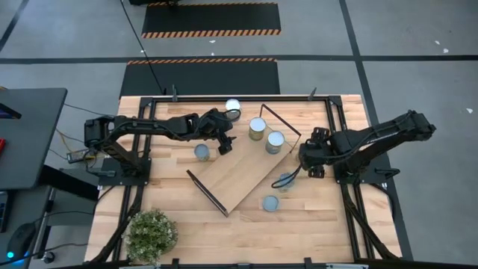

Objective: Pick and place cans onto a shelf
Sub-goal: Put the yellow fruit can on the shelf

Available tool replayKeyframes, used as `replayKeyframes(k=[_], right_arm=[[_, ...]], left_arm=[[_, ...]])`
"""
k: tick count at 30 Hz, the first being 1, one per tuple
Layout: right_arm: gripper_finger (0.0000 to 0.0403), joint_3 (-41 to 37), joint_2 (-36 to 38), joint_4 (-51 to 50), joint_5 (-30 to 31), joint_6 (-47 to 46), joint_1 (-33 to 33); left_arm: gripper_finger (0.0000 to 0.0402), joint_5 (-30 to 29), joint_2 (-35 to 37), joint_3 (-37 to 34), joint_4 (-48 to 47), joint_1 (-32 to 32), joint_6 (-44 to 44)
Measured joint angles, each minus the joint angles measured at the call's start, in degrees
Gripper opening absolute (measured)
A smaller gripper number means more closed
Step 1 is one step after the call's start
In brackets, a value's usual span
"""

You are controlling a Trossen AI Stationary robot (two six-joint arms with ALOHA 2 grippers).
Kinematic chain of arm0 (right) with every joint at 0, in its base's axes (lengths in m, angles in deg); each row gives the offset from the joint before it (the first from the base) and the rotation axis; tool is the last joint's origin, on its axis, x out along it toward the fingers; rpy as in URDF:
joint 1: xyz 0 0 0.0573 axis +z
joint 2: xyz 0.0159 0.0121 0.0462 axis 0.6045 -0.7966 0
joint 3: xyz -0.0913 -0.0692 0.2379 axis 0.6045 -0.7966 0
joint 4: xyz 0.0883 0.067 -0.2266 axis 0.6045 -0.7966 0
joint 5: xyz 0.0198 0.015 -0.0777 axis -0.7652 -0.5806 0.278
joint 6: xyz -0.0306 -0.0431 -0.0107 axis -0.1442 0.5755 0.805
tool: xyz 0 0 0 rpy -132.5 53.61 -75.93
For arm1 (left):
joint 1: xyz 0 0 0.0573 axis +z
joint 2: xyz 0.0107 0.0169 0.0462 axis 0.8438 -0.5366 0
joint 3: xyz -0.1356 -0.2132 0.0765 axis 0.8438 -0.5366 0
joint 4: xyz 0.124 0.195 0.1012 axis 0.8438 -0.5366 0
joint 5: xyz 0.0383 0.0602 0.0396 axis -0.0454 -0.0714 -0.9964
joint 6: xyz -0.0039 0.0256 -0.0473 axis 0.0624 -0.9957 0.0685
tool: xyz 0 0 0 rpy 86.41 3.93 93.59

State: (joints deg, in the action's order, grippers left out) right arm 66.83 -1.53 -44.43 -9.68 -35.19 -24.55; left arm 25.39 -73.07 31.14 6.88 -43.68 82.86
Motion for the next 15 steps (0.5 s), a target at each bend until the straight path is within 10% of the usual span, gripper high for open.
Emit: replayKeyframes(k=[15], right_arm=[[0.0399,-7.4,1.7,11.4,-6.8,14.9,-12.4]], left_arm=[[0.0290,-0.1,-0.9,0.0,1.2,0.1,-1.5]])
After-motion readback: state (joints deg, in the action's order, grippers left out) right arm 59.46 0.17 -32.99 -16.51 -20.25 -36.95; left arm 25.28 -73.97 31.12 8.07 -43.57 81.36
